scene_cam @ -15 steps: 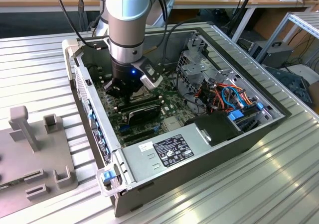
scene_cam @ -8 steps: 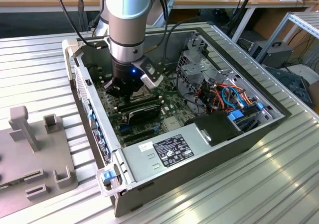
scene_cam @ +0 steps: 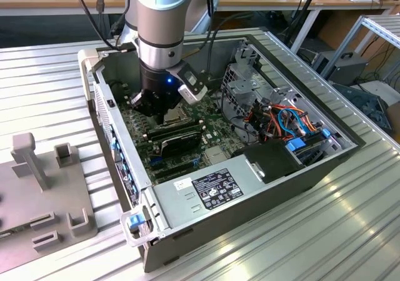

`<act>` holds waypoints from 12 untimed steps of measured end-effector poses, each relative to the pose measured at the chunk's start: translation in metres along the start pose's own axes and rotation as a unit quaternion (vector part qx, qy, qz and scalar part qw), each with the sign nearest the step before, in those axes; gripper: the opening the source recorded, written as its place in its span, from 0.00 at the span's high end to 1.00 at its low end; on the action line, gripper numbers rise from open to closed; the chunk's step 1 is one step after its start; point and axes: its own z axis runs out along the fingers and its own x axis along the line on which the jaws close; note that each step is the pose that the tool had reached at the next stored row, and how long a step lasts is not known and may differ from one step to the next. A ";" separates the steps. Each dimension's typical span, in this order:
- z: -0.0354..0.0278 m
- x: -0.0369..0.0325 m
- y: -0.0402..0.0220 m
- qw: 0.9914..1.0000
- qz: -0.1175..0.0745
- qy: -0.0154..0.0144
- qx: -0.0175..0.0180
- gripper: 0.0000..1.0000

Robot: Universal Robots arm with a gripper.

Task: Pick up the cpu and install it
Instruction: 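Install the second cpu locking lever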

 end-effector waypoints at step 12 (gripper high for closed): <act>-0.0011 -0.0129 -0.0011 1.000 0.001 0.025 -0.009 0.89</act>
